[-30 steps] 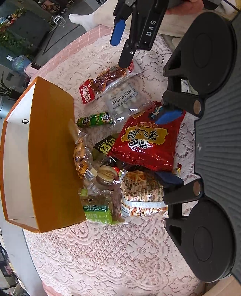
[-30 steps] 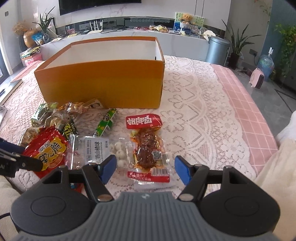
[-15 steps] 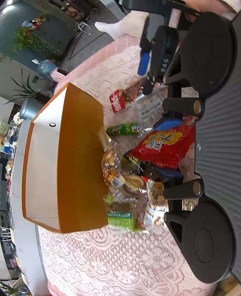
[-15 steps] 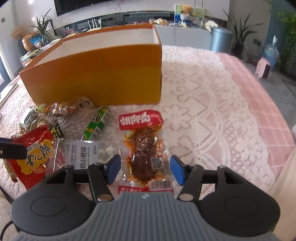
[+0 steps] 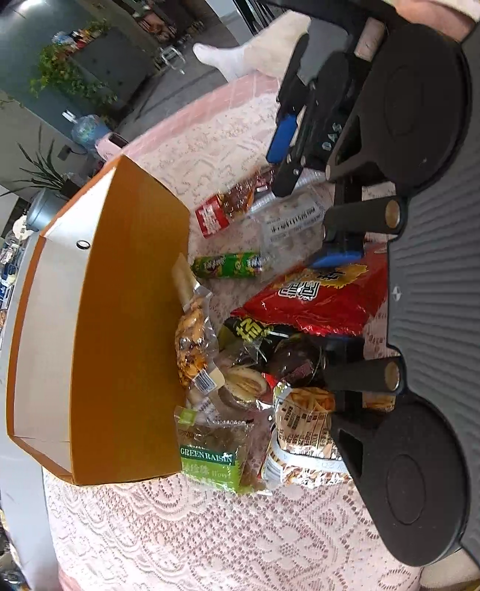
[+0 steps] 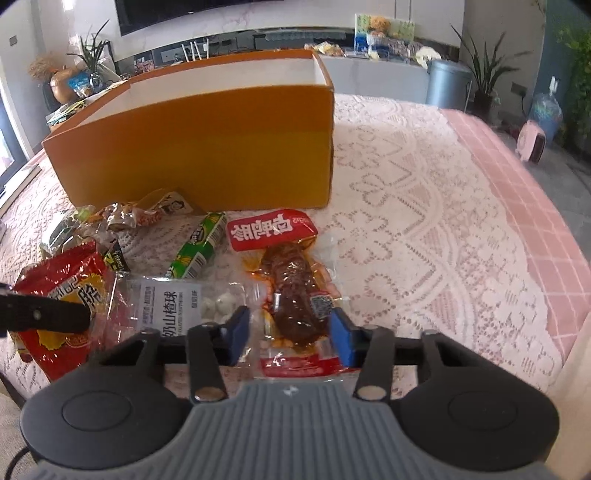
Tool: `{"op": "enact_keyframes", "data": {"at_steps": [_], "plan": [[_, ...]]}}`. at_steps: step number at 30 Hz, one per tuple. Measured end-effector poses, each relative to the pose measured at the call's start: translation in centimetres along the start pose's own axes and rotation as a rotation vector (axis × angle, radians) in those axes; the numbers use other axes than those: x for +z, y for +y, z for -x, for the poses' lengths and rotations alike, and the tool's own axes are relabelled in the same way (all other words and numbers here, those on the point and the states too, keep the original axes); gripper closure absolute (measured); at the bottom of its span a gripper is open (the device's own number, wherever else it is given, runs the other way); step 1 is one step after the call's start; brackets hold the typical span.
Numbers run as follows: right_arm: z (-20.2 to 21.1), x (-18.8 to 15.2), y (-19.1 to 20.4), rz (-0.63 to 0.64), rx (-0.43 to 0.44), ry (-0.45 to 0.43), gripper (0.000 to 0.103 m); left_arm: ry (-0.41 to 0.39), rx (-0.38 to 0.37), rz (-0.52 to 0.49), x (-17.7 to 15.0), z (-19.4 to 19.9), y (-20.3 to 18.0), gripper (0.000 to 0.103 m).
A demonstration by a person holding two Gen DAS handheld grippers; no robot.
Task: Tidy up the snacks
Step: 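Grasp the red chip bag with the left tool while the right tool grasps the red-labelled meat pack, then lift the red chip bag and meat pack and carry both over the orange box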
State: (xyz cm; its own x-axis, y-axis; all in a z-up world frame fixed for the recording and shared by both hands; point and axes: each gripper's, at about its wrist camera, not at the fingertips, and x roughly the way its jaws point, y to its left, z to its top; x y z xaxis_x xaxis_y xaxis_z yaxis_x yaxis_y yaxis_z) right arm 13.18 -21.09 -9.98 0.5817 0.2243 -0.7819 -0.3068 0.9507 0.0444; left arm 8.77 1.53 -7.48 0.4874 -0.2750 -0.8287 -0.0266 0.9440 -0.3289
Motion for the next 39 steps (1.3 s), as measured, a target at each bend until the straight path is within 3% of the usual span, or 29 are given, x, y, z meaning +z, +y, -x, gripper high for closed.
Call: {"op": "enact_keyframes", "data": {"at_steps": [6,11,12,13,21,23,25,33,39], "plan": [[0.9,-0.4,1.1,0.090,-0.032,-0.053,0.080,-0.030,-0.007,0.005,-0.4,1.2,0.1,0.077],[1.5,-0.6,1.7,0.131,-0.054,-0.080,0.086,-0.091,0.022,-0.016,-0.4,3.3,-0.2,0.078],[1.6,-0.6,1.7,0.135,-0.063,-0.087,0.099,-0.107,0.030,-0.022,-0.4,3.7,-0.3,0.078],[1.9,-0.6,1.8,0.143,-0.071,-0.095,0.103,-0.125,0.040,-0.026,-0.3,4.2,-0.3,0.078],[3.0,-0.7,1.3,0.087,-0.019,-0.069,0.103,-0.225,0.074,-0.019,0.6,6.6,0.4,0.078],[3.1,-0.4,1.0,0.062,-0.008,-0.067,0.094,-0.233,0.076,-0.019,1.0,6.7,0.4,0.078],[2.9,0.0,0.8,0.052,-0.028,-0.066,0.059,-0.243,0.078,-0.025,1.5,6.8,0.4,0.078],[-0.4,1.3,-0.5,-0.029,-0.014,0.033,0.044,-0.258,0.080,-0.032,2.2,6.5,0.1,0.078],[-1.5,1.2,-0.4,-0.009,-0.043,0.034,0.042,-0.248,0.081,-0.025,2.8,5.6,0.6,0.078]]}}
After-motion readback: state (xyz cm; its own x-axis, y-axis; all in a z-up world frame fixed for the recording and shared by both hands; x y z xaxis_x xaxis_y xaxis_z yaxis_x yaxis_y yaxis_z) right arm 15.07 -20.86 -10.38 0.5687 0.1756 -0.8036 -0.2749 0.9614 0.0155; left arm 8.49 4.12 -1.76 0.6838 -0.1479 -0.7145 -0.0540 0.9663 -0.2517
